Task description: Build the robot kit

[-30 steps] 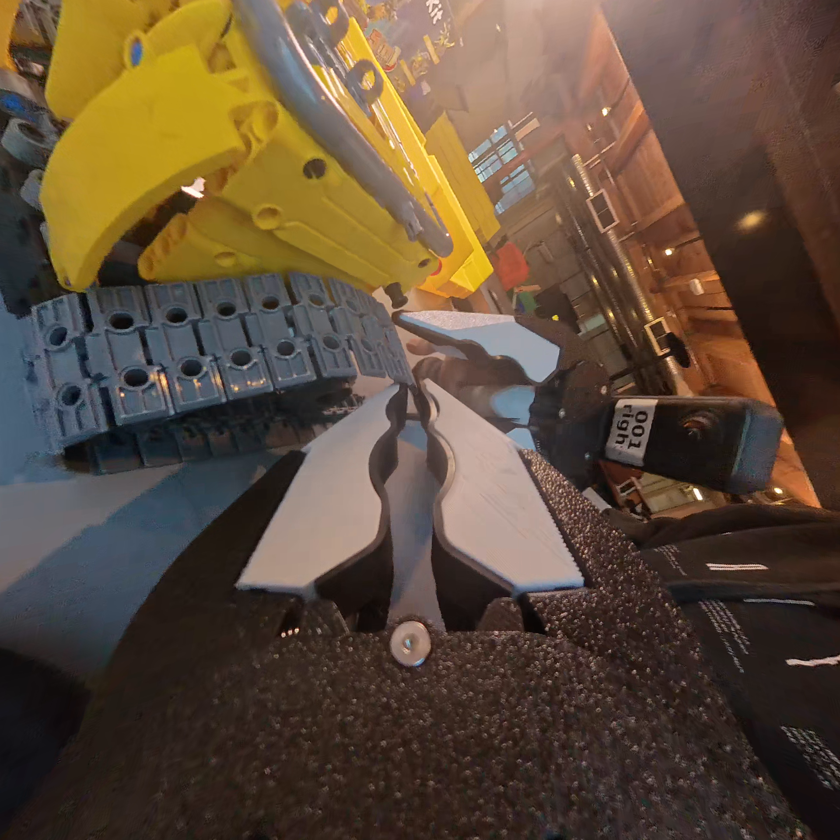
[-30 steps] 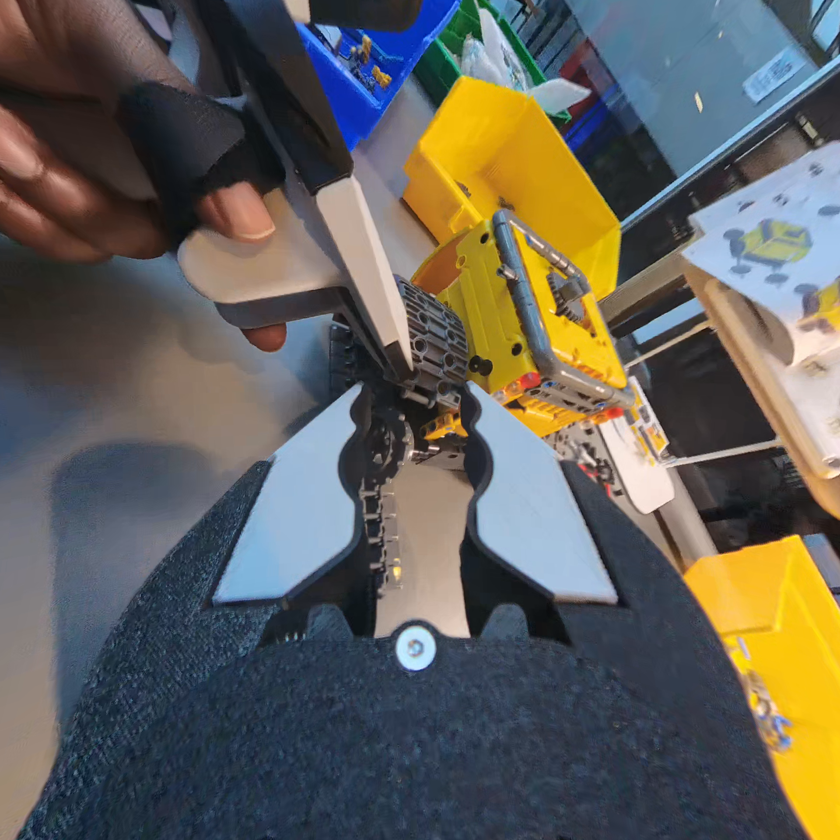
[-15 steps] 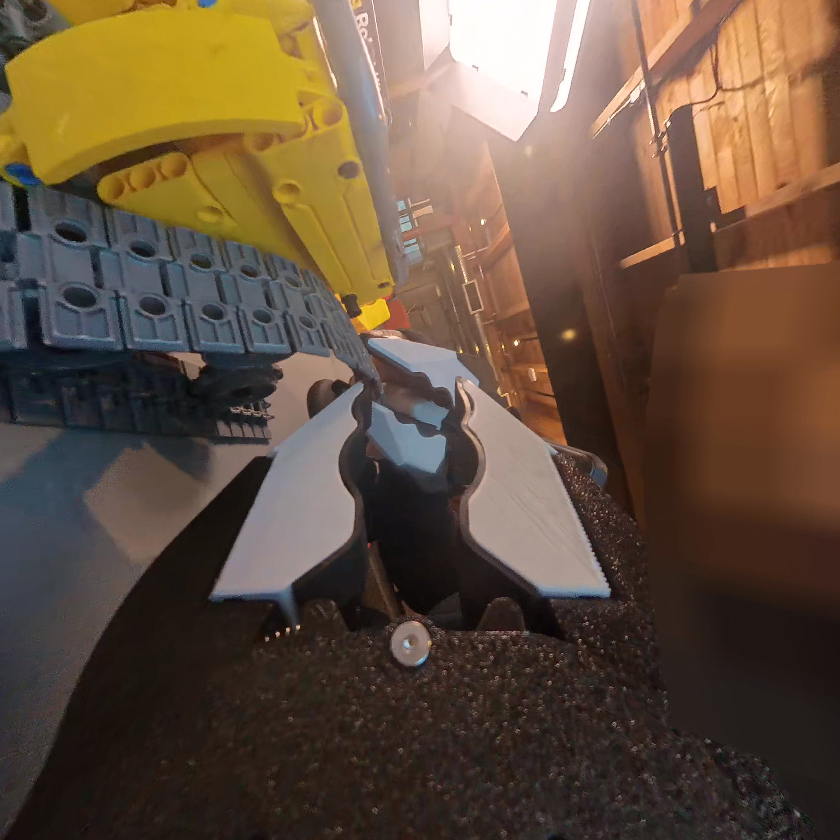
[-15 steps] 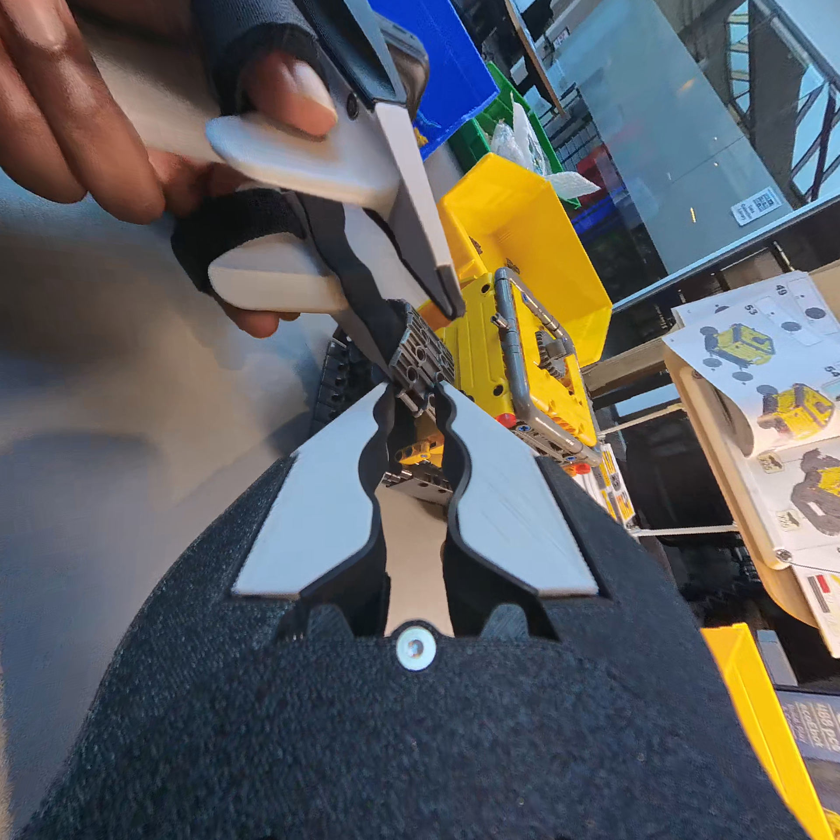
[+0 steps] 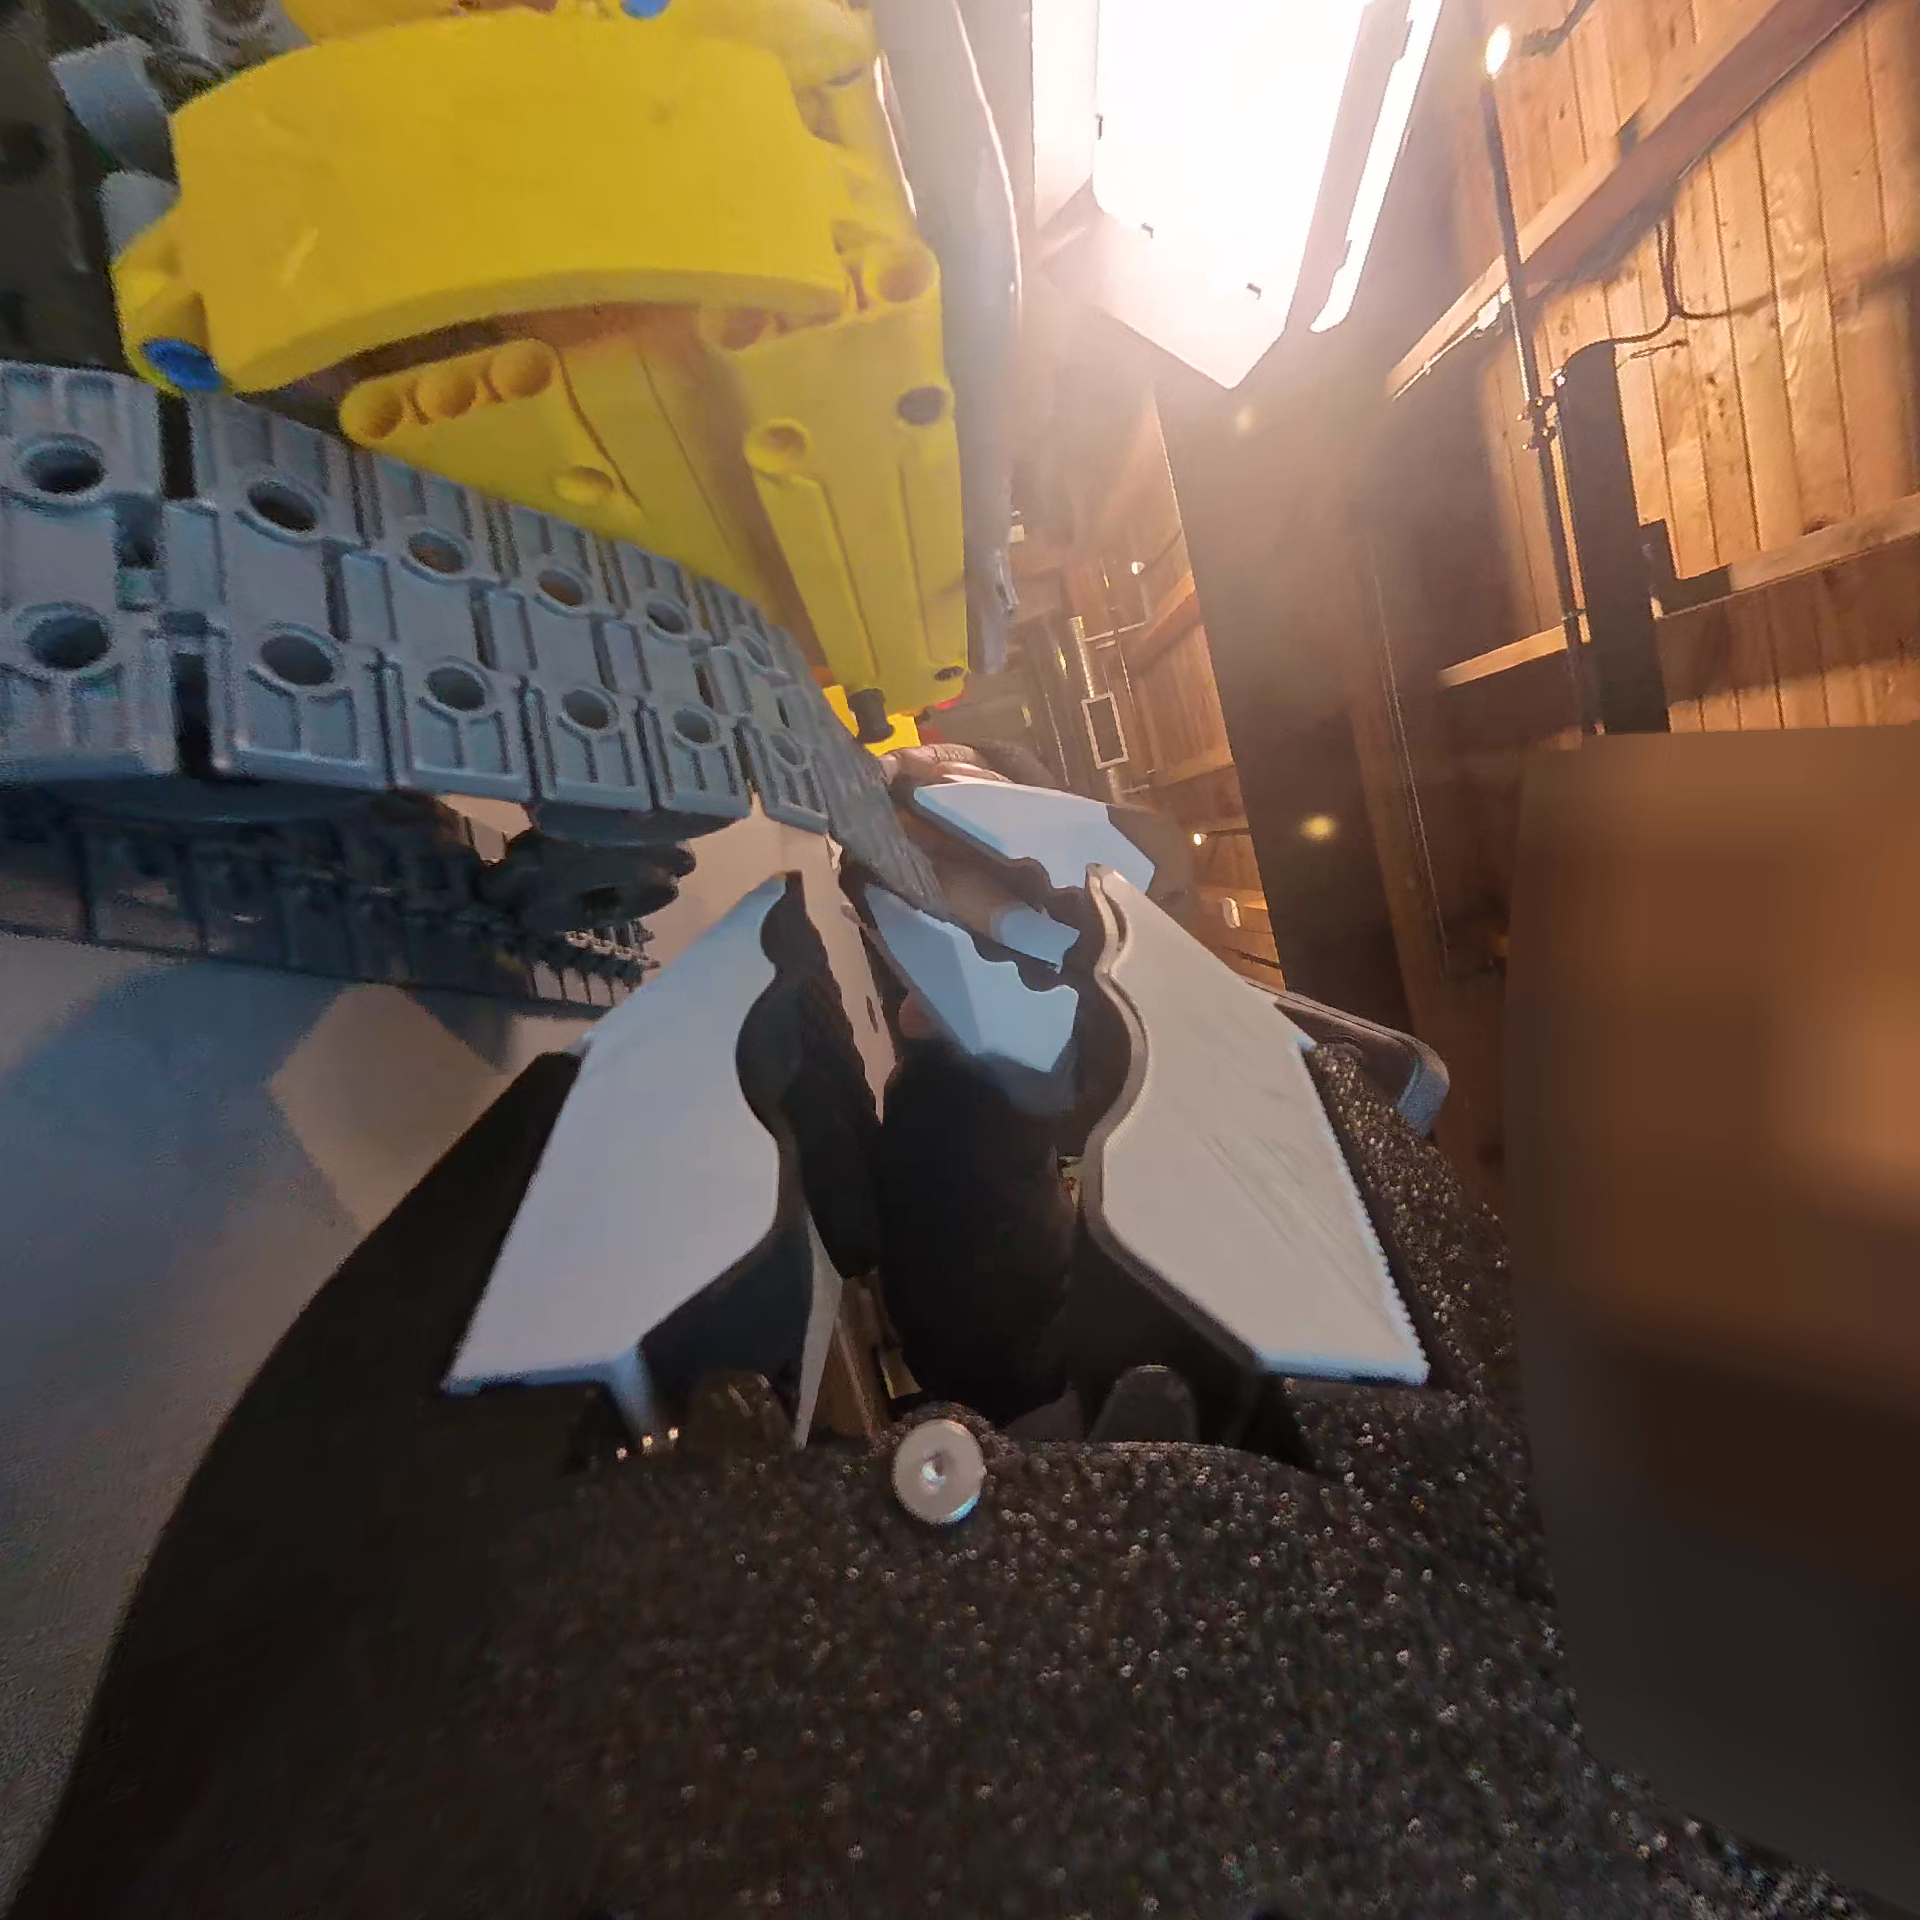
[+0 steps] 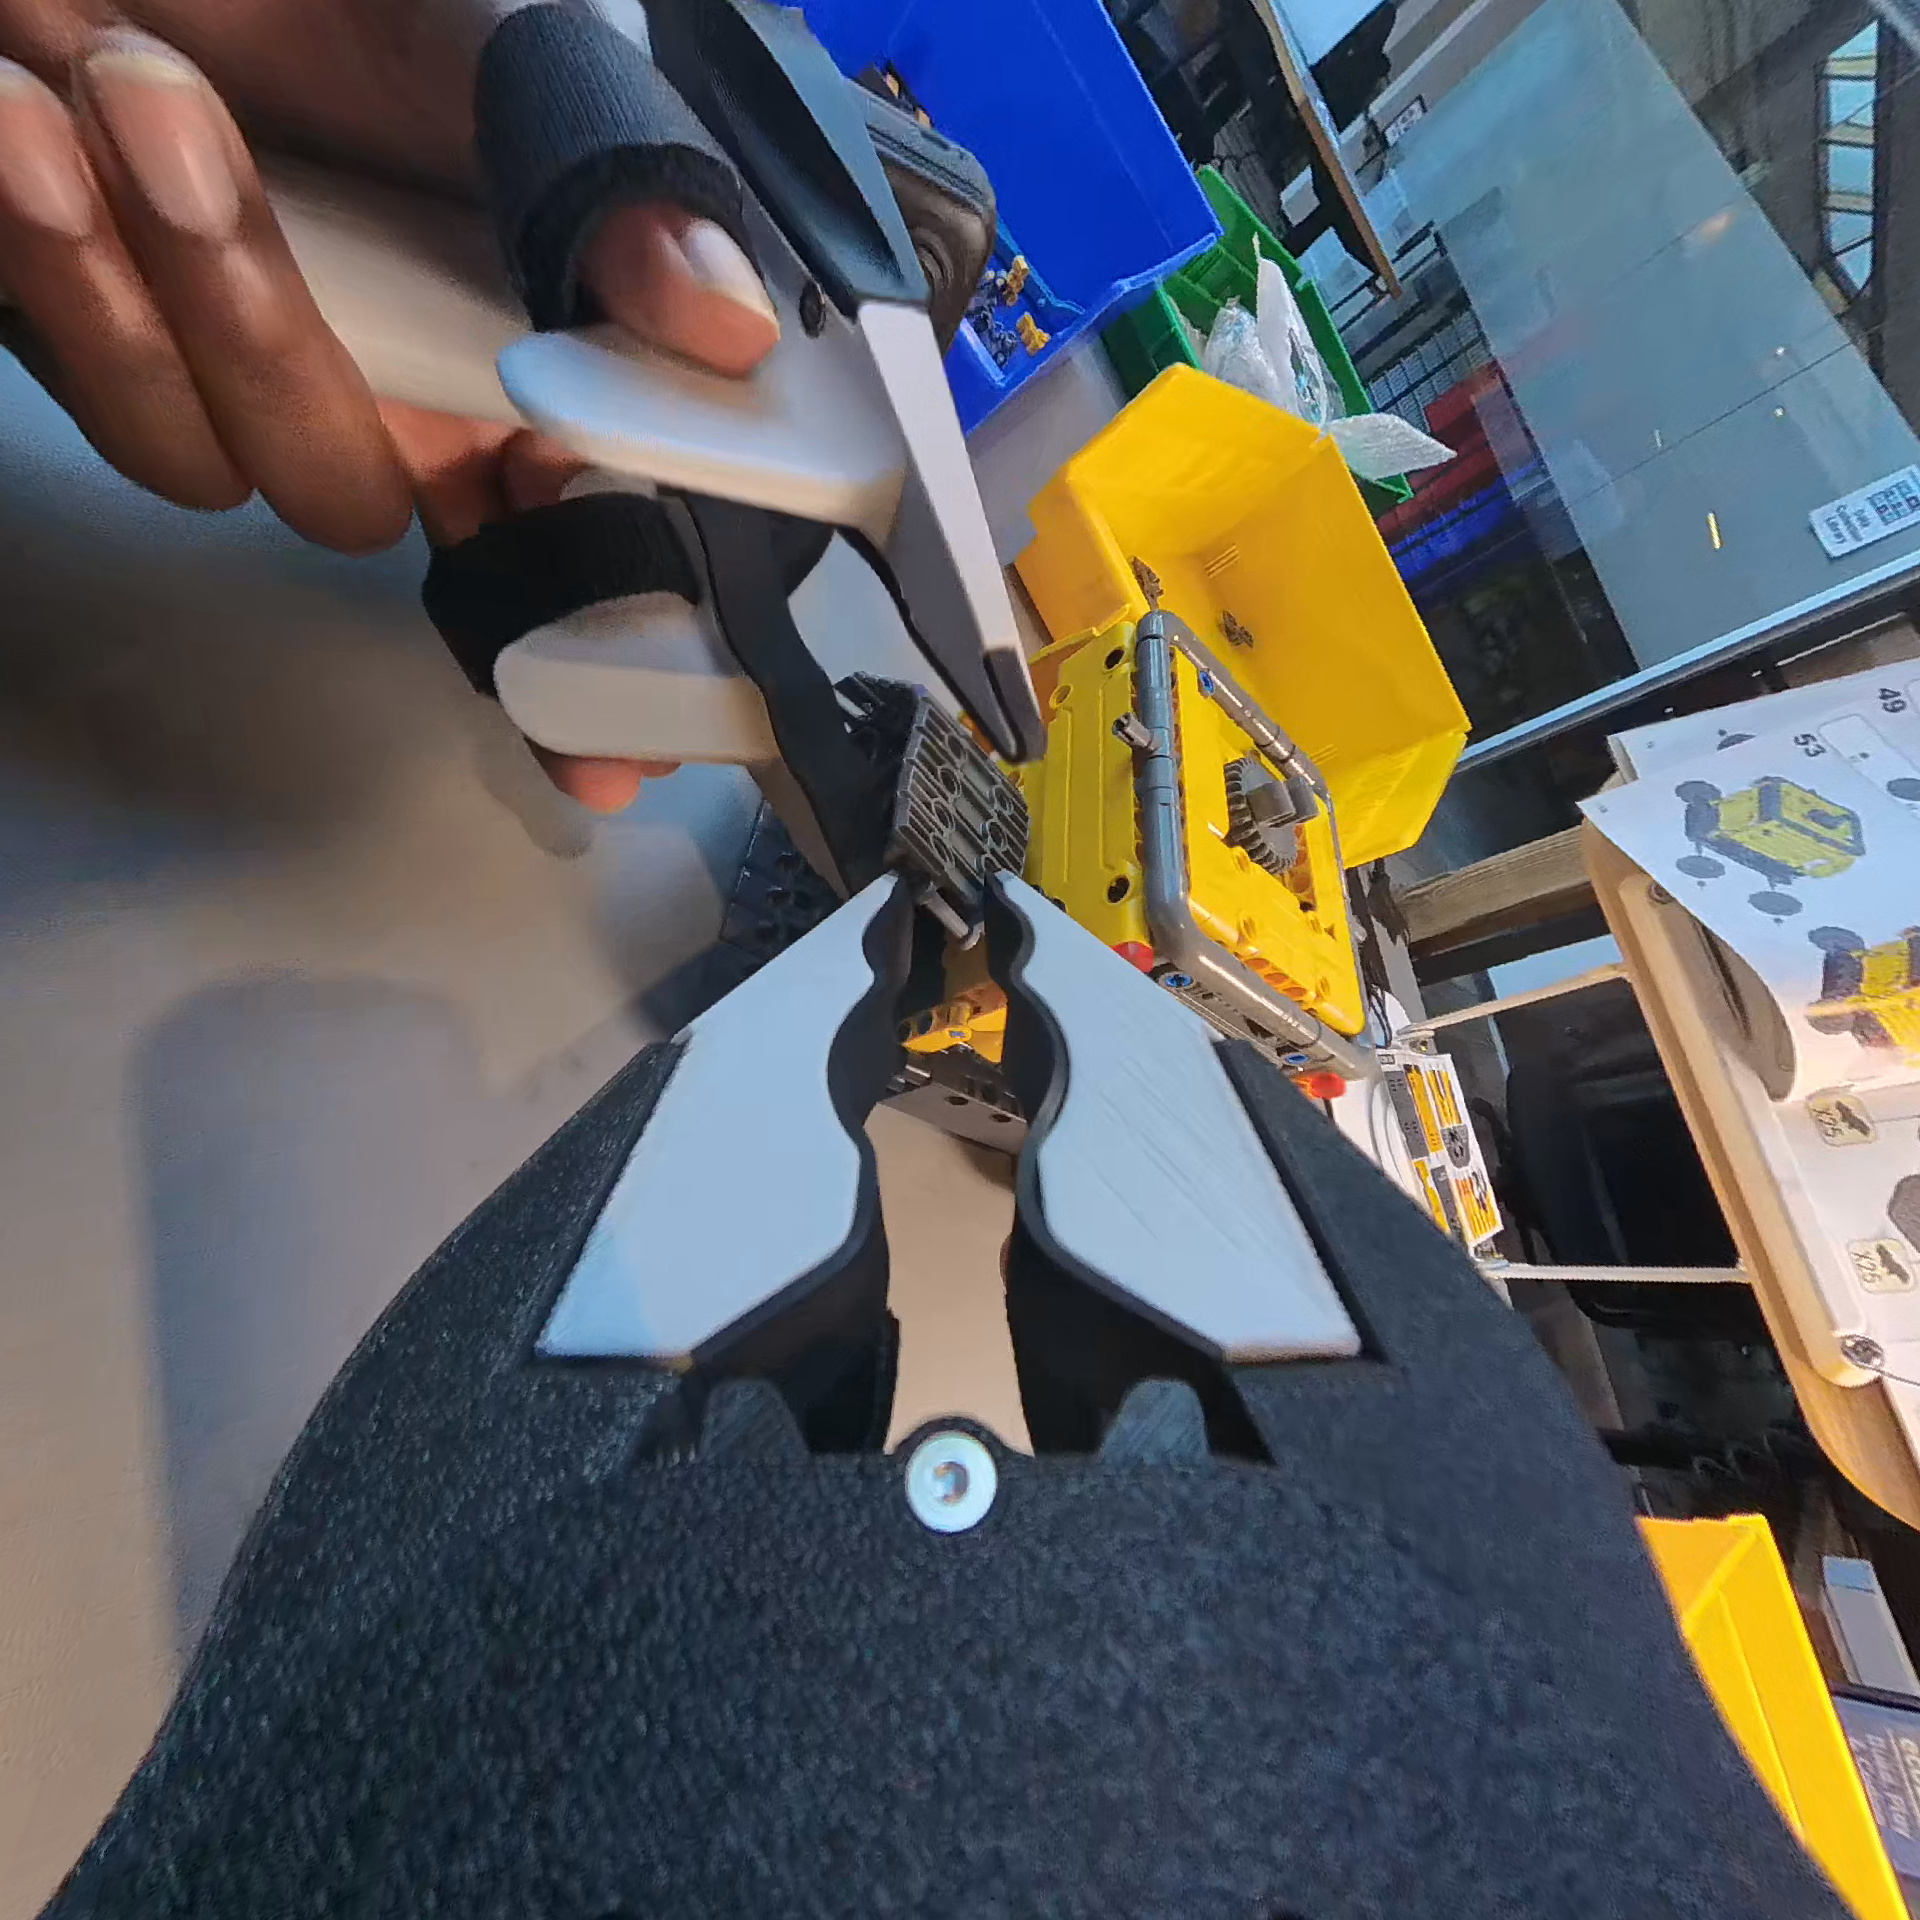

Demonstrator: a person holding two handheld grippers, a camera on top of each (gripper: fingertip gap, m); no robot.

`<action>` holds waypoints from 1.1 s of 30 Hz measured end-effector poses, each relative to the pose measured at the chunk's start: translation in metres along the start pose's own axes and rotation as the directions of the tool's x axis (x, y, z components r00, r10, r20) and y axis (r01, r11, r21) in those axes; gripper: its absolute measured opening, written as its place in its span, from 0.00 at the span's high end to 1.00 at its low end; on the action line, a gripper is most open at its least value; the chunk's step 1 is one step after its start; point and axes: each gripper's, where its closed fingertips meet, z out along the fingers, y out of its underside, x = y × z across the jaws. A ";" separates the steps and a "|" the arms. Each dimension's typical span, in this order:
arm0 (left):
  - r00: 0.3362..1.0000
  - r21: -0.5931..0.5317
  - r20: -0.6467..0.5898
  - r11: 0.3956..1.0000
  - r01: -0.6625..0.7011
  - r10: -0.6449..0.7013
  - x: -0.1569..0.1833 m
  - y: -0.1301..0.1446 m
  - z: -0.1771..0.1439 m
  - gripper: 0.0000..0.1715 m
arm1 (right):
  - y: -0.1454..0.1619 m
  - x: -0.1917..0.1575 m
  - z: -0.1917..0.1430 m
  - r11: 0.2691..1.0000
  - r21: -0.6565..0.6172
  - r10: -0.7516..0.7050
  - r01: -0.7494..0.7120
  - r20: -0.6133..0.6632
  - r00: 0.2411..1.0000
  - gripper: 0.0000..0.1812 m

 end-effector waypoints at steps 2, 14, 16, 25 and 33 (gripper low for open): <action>1.000 0.003 0.016 1.000 -0.020 0.020 -0.002 0.001 0.007 0.71 | 0.000 -0.002 0.001 1.000 -0.010 -0.013 0.013 -0.009 1.000 0.93; 0.975 0.041 0.158 0.985 -0.165 0.156 -0.018 -0.007 0.013 0.91 | 0.009 -0.009 -0.003 0.997 -0.064 -0.042 0.039 -0.039 0.998 0.91; 0.968 0.049 0.181 0.981 -0.187 0.175 -0.020 -0.010 0.011 0.95 | 0.013 -0.015 -0.008 0.997 -0.074 0.030 -0.029 0.010 0.999 0.85; 0.938 0.003 0.217 0.961 -0.276 0.269 -0.024 -0.006 0.012 0.94 | 0.091 -0.047 -0.040 0.751 -0.437 0.627 -0.495 0.236 0.743 0.70; 0.927 0.004 0.221 0.950 -0.312 0.303 -0.026 -0.004 0.014 0.94 | 0.095 -0.055 -0.032 0.706 -0.561 0.645 -0.432 0.257 0.720 0.79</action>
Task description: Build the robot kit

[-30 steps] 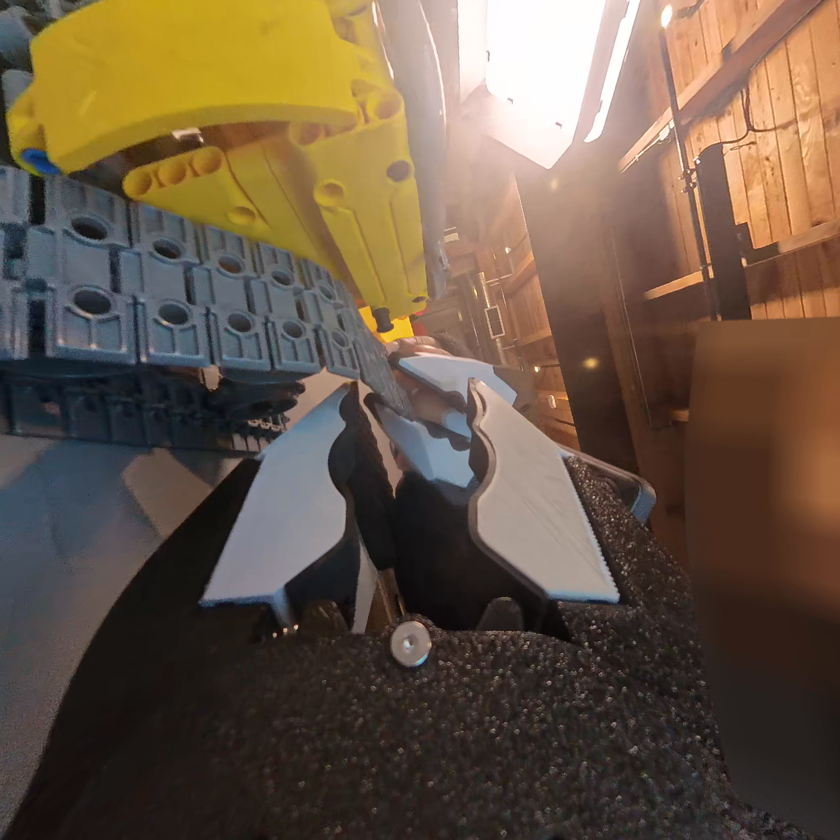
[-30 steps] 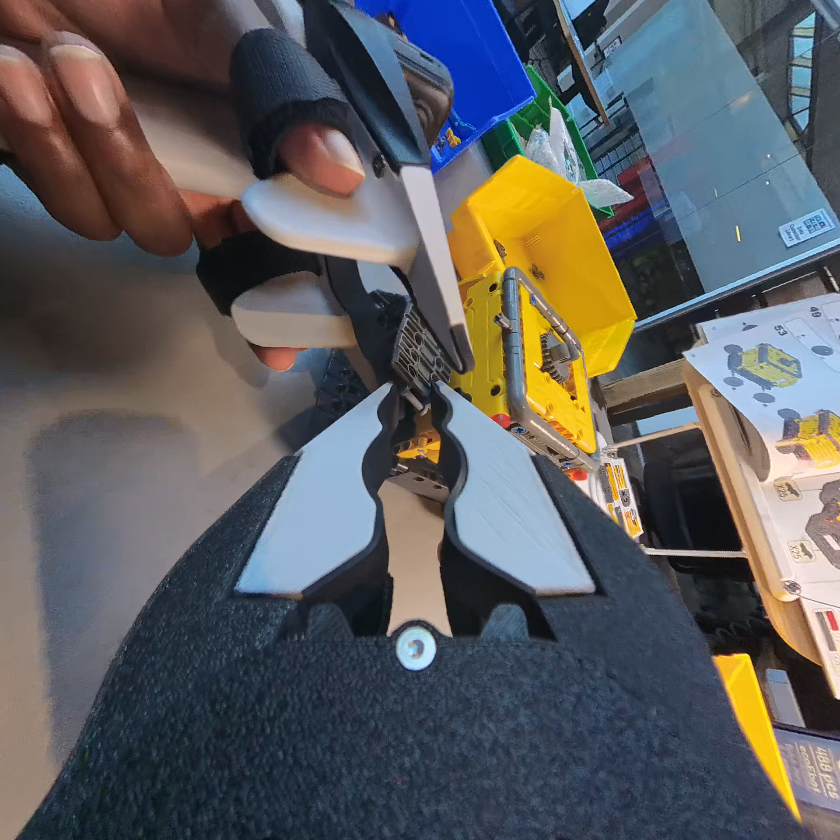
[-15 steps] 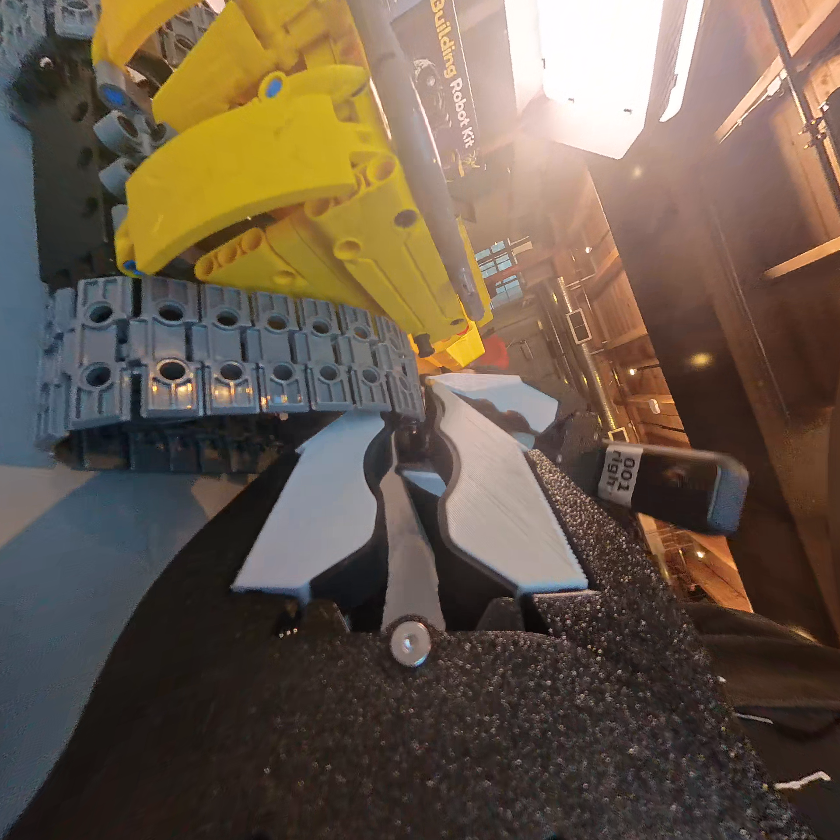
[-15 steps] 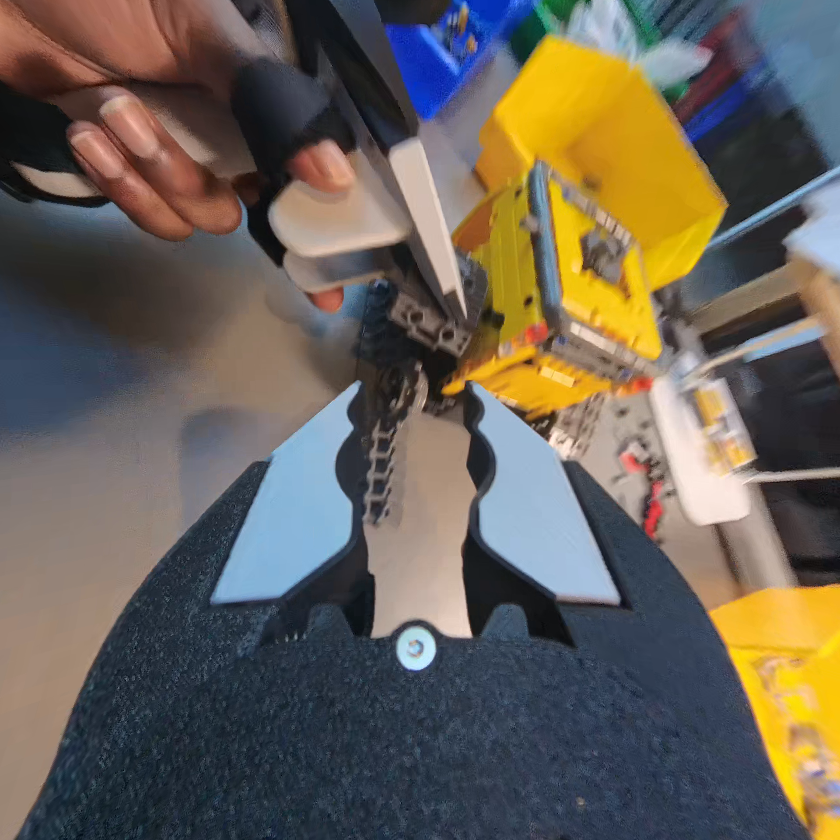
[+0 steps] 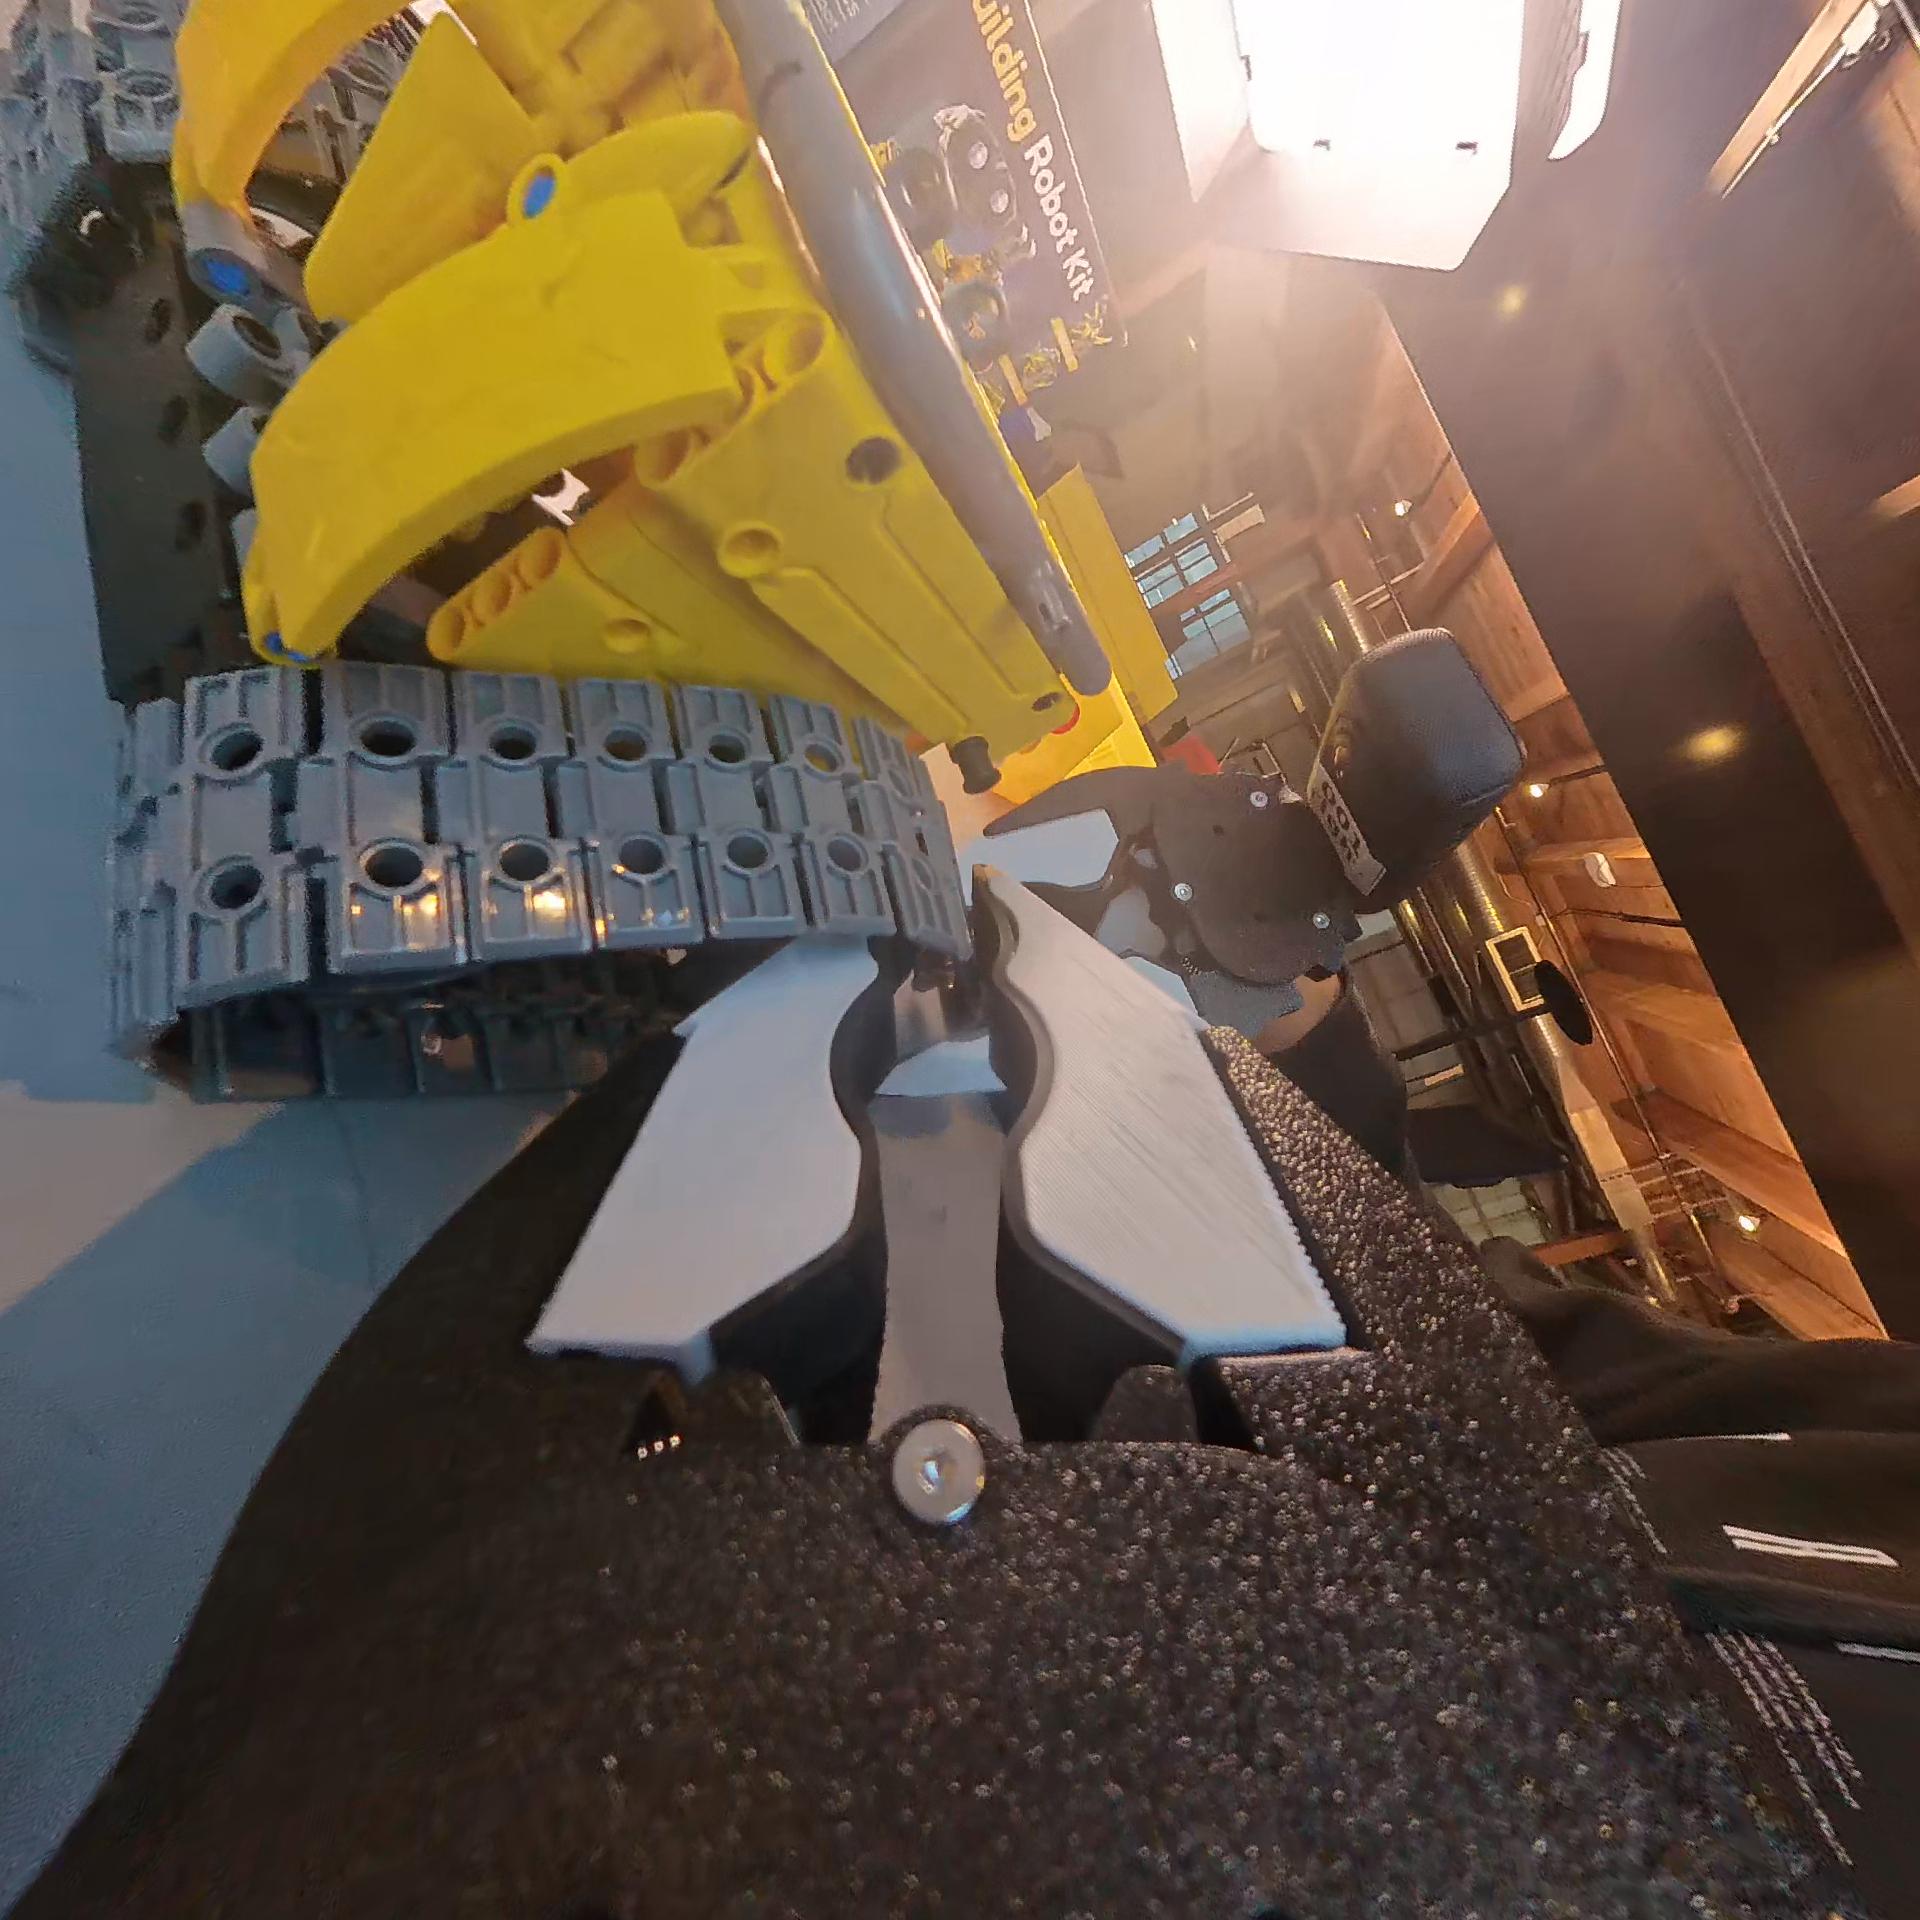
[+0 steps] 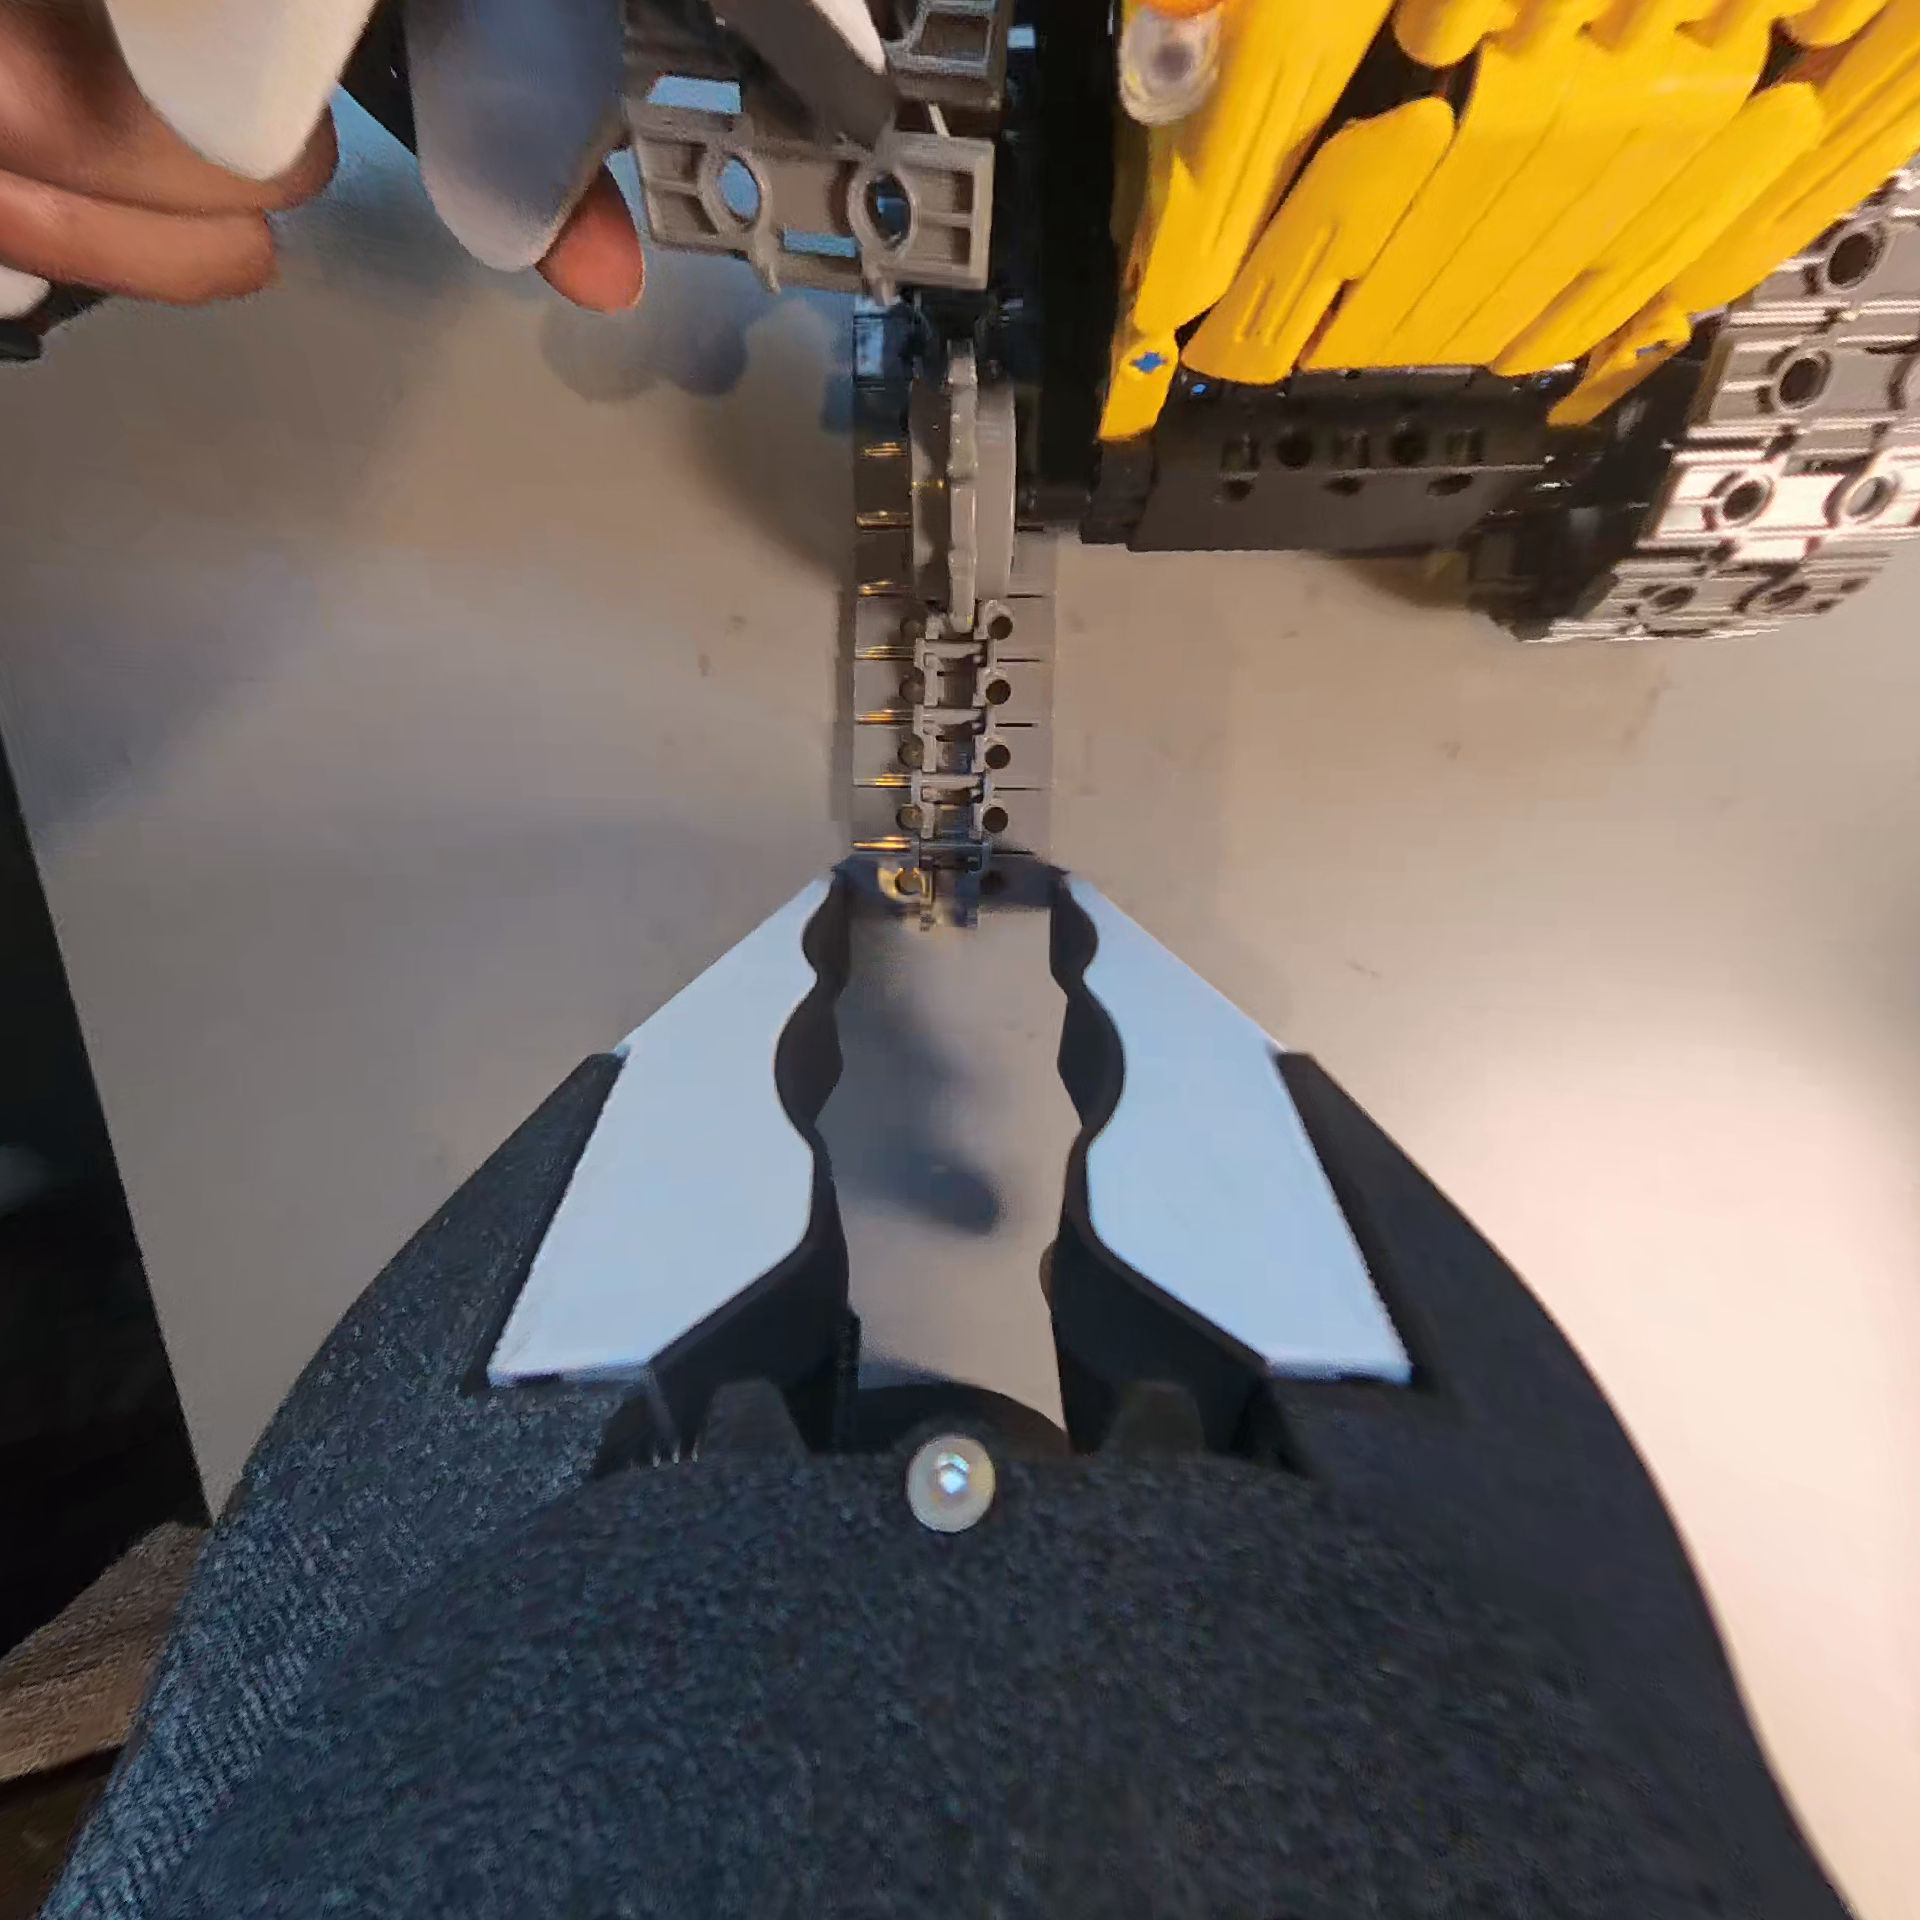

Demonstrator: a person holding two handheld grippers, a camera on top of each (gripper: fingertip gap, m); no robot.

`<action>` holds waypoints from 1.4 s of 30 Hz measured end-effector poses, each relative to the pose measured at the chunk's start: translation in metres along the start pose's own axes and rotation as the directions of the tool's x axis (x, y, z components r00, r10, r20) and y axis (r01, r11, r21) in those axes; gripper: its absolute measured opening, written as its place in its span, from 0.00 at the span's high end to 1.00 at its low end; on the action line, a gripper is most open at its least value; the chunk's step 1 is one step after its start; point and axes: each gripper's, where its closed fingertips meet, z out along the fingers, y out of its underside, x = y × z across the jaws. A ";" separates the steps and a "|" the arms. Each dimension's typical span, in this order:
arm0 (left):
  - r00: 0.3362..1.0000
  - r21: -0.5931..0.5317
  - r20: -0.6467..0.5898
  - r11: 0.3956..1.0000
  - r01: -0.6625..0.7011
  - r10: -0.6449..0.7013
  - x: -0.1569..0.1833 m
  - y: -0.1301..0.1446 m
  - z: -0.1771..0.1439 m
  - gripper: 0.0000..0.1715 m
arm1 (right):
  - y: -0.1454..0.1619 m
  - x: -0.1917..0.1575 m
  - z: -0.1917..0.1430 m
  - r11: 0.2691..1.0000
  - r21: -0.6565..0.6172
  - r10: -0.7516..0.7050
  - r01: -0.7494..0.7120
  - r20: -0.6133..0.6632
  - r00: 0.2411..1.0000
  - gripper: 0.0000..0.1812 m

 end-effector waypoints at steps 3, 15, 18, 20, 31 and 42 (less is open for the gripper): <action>1.000 -0.002 0.010 1.000 -0.027 0.027 -0.001 0.001 0.000 0.94 | -0.004 -0.004 -0.002 0.998 0.057 0.032 -0.031 -0.003 0.999 0.79; 0.994 -0.013 0.047 0.995 -0.101 0.102 -0.007 0.003 -0.001 0.95 | -0.041 -0.014 -0.014 0.901 0.288 0.238 -0.325 0.299 0.924 0.80; 0.994 0.004 0.052 0.995 -0.095 0.095 -0.010 0.002 -0.002 0.95 | -0.046 -0.020 -0.017 0.864 0.255 0.303 -0.434 0.425 0.853 0.78; 0.994 0.006 0.061 0.995 -0.096 0.096 -0.012 0.003 -0.003 0.95 | -0.049 -0.026 -0.019 0.827 0.217 0.346 -0.518 0.529 0.775 0.75; 0.997 0.047 0.043 0.996 -0.071 0.069 -0.011 -0.003 -0.006 0.95 | -0.076 -0.026 -0.025 0.420 0.052 0.544 -0.906 0.784 0.297 0.74; 0.999 0.107 0.041 0.994 -0.030 0.025 -0.015 -0.014 -0.010 0.95 | -0.091 -0.030 -0.014 0.277 0.229 0.515 -0.933 0.785 0.345 0.81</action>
